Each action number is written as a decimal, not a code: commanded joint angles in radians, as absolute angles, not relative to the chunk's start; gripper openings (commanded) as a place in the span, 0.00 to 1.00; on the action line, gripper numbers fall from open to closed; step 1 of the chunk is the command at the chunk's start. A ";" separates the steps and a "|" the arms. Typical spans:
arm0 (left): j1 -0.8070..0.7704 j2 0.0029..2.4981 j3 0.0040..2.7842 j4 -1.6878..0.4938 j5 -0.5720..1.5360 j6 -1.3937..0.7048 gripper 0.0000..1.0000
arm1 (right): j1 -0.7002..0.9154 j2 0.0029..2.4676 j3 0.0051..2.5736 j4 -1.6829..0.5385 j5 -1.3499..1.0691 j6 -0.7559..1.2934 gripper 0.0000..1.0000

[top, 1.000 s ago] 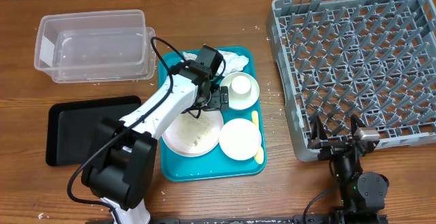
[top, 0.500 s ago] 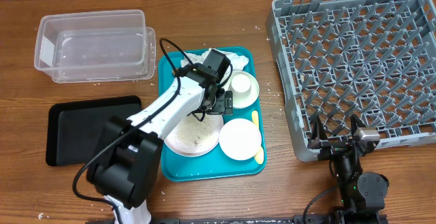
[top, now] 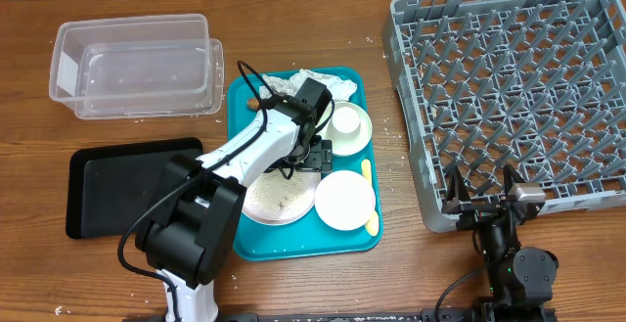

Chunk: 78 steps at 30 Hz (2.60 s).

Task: Sort waste into correct bins and load items into the dishwasher
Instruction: 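Lower the left gripper and pinch the rim of the white rice plate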

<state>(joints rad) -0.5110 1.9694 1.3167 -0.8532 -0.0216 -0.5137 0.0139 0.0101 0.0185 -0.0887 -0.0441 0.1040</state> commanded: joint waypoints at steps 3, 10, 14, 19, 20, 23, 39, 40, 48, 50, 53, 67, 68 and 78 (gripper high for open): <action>-0.517 1.982 1.341 -0.873 -0.036 -0.494 1.00 | 0.011 0.003 0.008 -0.081 -0.034 0.104 1.00; -0.519 1.982 1.380 -0.898 -0.060 -0.494 1.00 | 0.011 0.003 0.008 -0.081 -0.034 0.104 1.00; -0.519 1.982 1.395 -0.927 -0.089 -0.479 1.00 | 0.011 0.003 0.008 -0.081 -0.034 0.104 1.00; -0.518 1.984 1.394 -0.920 -0.064 -0.468 1.00 | 0.011 0.003 0.008 -0.081 -0.034 0.104 1.00; -0.518 1.984 1.394 -0.912 -0.038 -0.468 1.00 | 0.011 0.003 0.008 -0.081 -0.034 0.104 1.00; -0.518 1.984 1.394 -0.898 0.000 -0.467 1.00 | 0.011 0.003 0.008 -0.081 -0.034 0.104 1.00; -0.531 1.988 1.386 -0.904 -0.009 -0.404 0.70 | 0.011 0.003 0.008 -0.081 -0.034 0.104 1.00; -0.532 1.988 1.382 -0.903 -0.010 -0.404 0.70 | 0.011 0.003 0.008 -0.081 -0.034 0.104 1.00; -0.533 1.988 1.368 -0.904 -0.006 -0.414 0.66 | 0.011 0.003 0.008 -0.081 -0.034 0.104 1.00; -0.533 1.990 1.368 -0.905 -0.004 -0.427 0.64 | 0.011 0.003 0.008 -0.081 -0.034 0.104 1.00; -0.533 1.990 1.367 -0.905 0.001 -0.427 0.62 | 0.011 0.003 0.008 -0.081 -0.034 0.104 1.00; -0.552 1.991 1.345 -0.930 0.012 -0.425 0.59 | 0.011 0.003 0.008 -0.081 -0.034 0.104 1.00; -0.552 1.991 1.345 -0.931 0.013 -0.422 0.59 | 0.011 0.003 0.008 -0.081 -0.035 0.104 1.00; -0.562 1.991 1.328 -0.924 0.027 -0.403 0.57 | 0.011 0.003 0.008 -0.081 -0.034 0.104 1.00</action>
<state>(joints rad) -0.5503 1.9778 1.3476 -0.9241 0.0269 -0.4183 0.0135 0.0101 0.0185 -0.0887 -0.0441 0.1043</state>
